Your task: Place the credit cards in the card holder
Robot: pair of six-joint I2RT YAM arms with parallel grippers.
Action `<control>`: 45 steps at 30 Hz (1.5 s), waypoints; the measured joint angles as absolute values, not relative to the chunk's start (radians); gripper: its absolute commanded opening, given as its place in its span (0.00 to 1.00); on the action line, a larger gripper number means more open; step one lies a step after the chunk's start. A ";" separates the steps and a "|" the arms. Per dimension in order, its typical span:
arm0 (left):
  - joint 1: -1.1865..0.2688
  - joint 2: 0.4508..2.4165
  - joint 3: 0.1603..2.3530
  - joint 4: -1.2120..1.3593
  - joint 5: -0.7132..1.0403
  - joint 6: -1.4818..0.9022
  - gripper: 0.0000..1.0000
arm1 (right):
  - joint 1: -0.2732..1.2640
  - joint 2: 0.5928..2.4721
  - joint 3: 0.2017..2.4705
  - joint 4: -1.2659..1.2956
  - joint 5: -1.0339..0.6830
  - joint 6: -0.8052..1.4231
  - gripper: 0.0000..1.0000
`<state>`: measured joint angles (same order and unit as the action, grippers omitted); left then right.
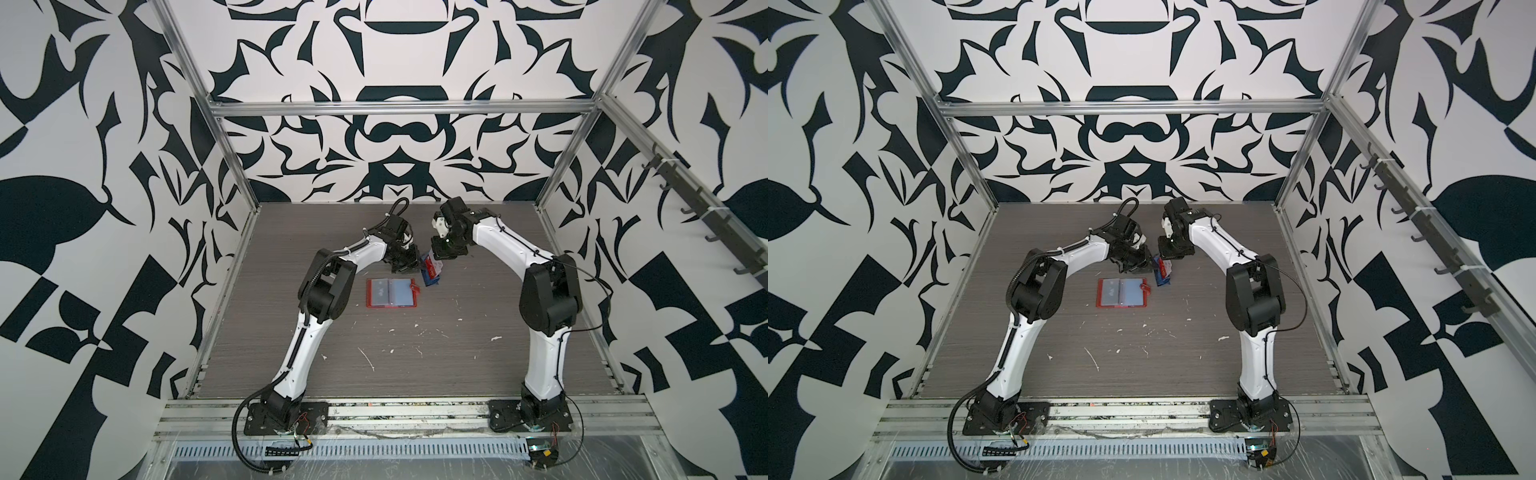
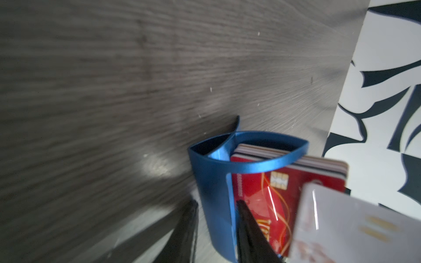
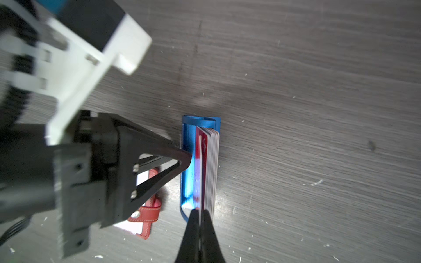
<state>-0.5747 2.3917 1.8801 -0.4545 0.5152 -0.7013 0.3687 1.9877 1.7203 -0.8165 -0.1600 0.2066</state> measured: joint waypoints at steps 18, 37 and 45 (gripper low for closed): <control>-0.529 1.940 1.540 -0.507 0.410 -0.561 0.42 | 0.366 1.683 1.382 -0.638 -0.311 0.318 0.00; -0.289 1.718 0.987 -0.357 0.427 -0.523 0.34 | 0.524 1.811 1.210 -0.284 -0.534 0.542 0.00; -0.285 1.797 0.987 -0.299 0.458 -0.532 0.31 | 0.527 1.906 1.209 -0.221 -0.593 0.580 0.00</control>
<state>-0.2852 1.7973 0.9874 -0.2985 0.4576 -0.5323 0.5270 1.9064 1.2095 -0.2211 -0.5926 0.5800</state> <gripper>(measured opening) 0.312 0.046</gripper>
